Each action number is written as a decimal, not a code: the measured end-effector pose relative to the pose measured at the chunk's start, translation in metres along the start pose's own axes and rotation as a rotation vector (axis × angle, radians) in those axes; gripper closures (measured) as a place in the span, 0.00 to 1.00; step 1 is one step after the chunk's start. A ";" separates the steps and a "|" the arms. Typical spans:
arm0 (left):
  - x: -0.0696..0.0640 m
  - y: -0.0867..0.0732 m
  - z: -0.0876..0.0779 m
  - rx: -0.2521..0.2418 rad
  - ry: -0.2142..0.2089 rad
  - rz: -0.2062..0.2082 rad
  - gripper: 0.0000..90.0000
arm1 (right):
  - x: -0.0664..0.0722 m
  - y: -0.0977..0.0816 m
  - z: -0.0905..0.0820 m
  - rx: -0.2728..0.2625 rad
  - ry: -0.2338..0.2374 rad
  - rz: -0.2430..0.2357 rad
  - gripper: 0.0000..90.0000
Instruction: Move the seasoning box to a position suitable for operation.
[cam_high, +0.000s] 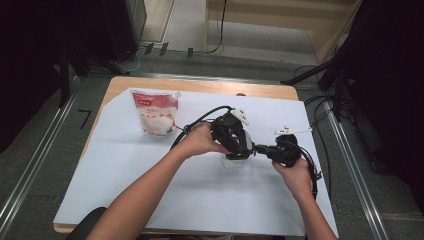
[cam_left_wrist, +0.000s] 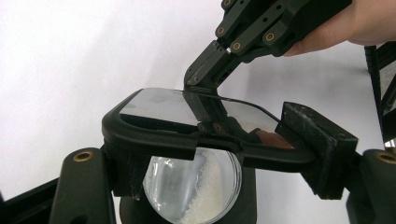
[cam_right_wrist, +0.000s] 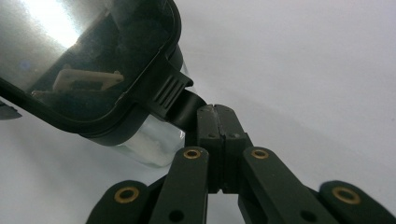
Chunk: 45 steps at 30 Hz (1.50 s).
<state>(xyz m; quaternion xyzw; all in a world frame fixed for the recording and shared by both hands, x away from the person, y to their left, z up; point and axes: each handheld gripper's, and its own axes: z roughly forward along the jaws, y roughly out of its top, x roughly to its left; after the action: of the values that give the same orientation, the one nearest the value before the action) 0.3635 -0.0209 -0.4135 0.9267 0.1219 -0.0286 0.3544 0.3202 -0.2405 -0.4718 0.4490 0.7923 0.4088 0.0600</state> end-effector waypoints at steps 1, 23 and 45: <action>0.000 0.000 0.000 -0.002 -0.005 -0.002 0.35 | 0.000 0.000 0.000 -0.001 0.002 0.000 1.00; -0.008 0.010 -0.001 0.098 -0.060 0.014 0.64 | 0.003 -0.002 -0.004 -0.006 0.006 -0.017 1.00; -0.011 0.021 0.002 0.031 -0.110 0.008 0.79 | 0.002 -0.004 -0.004 -0.005 0.004 -0.004 1.00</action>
<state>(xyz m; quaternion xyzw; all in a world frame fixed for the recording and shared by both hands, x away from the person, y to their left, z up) 0.3584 -0.0398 -0.4000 0.9296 0.0982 -0.0802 0.3461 0.3147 -0.2424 -0.4715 0.4464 0.7923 0.4117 0.0602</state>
